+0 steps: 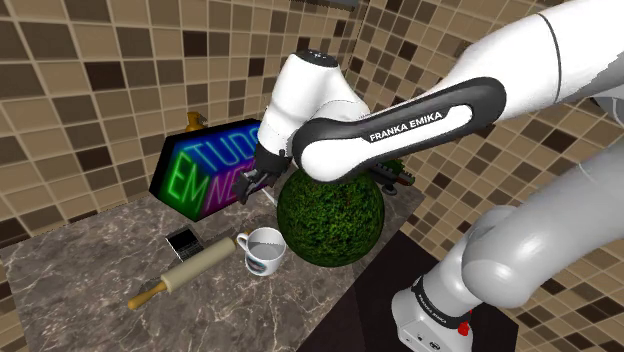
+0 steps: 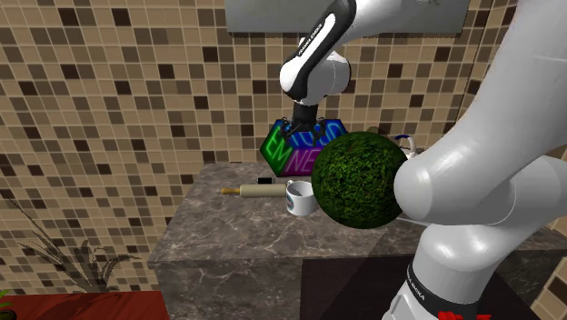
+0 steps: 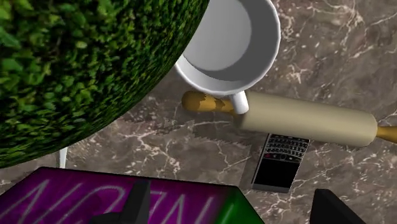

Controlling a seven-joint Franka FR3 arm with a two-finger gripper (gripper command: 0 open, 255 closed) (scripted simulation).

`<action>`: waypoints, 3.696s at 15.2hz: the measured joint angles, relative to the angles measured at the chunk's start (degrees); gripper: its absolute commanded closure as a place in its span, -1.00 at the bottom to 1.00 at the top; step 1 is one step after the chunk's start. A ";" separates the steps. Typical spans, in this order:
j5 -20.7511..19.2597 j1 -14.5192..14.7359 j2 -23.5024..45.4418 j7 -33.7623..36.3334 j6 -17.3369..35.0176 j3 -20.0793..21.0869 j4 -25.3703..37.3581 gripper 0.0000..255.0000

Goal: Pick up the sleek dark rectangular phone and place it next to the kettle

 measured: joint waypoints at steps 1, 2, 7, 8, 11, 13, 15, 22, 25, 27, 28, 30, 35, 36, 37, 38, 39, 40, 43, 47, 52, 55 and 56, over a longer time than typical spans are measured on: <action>-2.05 -0.30 2.61 2.01 1.31 0.88 1.14 -1.00; -3.87 -0.31 4.41 3.96 2.34 1.60 1.71 -1.00; -16.99 1.20 16.68 15.57 6.53 2.30 7.79 -1.00; -19.97 2.33 19.50 18.27 7.04 1.77 9.55 -1.00; -26.75 5.53 26.51 23.71 8.10 -0.68 14.28 -1.00; -31.08 8.89 31.95 27.67 8.56 -2.94 18.46 -1.00; -33.45 11.26 36.06 29.69 8.32 -4.51 22.32 -1.00; -37.43 15.17 44.01 32.88 9.71 -7.88 28.49 -1.00; -38.41 15.95 46.17 33.60 10.70 -8.89 29.67 -1.00; -38.57 16.07 46.48 33.73 10.89 -9.05 29.80 -1.00; -38.60 16.09 46.50 33.76 10.94 -9.08 29.78 -1.00; -38.63 16.11 46.53 33.79 10.98 -9.11 29.79 -1.00; -38.61 16.14 46.48 33.79 11.01 -9.04 29.82 1.00; -38.62 16.15 46.48 33.80 11.01 -9.04 29.83 1.00; -38.61 16.15 46.48 33.80 10.99 -9.04 29.83 1.00; -38.61 16.15 46.49 33.78 10.99 -9.04 29.84 1.00; -38.61 16.15 46.49 33.77 10.97 -9.03 29.86 1.00; -38.60 16.14 46.49 33.77 10.96 -9.03 29.85 1.00; -38.44 16.01 46.27 33.61 10.74 -8.90 29.82 1.00; -37.18 15.06 44.16 32.51 9.23 -7.69 29.14 1.00; -35.12 13.62 40.91 30.74 6.91 -5.84 28.24 1.00; -33.91 12.97 39.25 29.80 5.45 -4.85 28.07 1.00; -33.48 12.80 38.80 29.47 4.85 -4.52 28.23 1.00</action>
